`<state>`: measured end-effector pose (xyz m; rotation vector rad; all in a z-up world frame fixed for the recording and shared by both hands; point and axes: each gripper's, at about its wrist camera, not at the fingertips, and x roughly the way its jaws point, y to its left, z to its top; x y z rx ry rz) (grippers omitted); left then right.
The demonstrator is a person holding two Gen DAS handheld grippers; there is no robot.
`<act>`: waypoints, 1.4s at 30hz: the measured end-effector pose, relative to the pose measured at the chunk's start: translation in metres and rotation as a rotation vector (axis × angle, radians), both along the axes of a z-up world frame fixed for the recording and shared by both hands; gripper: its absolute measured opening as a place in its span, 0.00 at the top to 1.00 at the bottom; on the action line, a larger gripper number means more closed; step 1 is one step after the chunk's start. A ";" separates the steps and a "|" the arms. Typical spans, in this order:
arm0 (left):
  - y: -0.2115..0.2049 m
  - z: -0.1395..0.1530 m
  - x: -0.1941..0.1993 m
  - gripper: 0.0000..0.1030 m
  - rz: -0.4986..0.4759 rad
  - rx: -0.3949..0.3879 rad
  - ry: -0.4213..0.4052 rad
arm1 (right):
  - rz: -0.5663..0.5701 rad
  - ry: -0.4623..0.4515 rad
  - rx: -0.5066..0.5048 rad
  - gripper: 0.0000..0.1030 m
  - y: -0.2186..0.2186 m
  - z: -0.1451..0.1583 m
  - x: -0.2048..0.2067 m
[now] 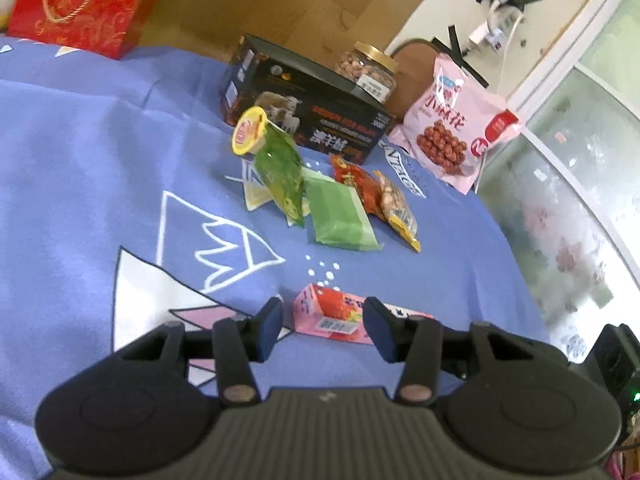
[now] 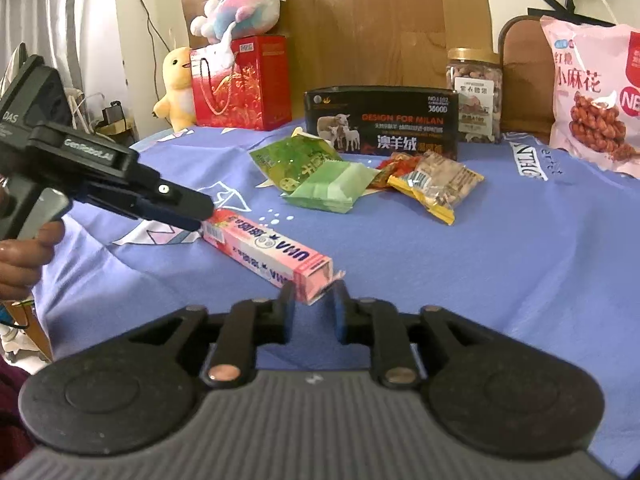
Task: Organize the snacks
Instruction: 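Grasp the pink candy box with the left gripper, then carry the pink box into the tin and open the left gripper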
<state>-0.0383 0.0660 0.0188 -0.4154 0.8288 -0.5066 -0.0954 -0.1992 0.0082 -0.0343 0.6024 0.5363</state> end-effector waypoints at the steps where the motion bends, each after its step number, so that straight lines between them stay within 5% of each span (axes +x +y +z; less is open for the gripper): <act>1: 0.000 0.001 0.000 0.56 0.001 -0.002 -0.001 | 0.003 -0.004 -0.005 0.71 0.001 0.000 0.001; 13: -0.022 0.004 0.009 0.66 -0.073 0.034 -0.027 | -0.041 0.007 0.046 0.69 0.000 0.003 0.022; 20: -0.019 0.051 0.029 0.66 -0.037 0.055 -0.161 | -0.040 -0.145 0.009 0.69 0.017 0.028 0.046; 30: -0.021 0.093 0.127 0.66 0.033 0.088 -0.259 | -0.091 -0.300 0.036 0.69 0.035 0.062 0.135; 42: -0.030 0.052 0.229 0.65 0.122 0.125 -0.171 | -0.143 -0.224 0.014 0.66 0.053 0.031 0.223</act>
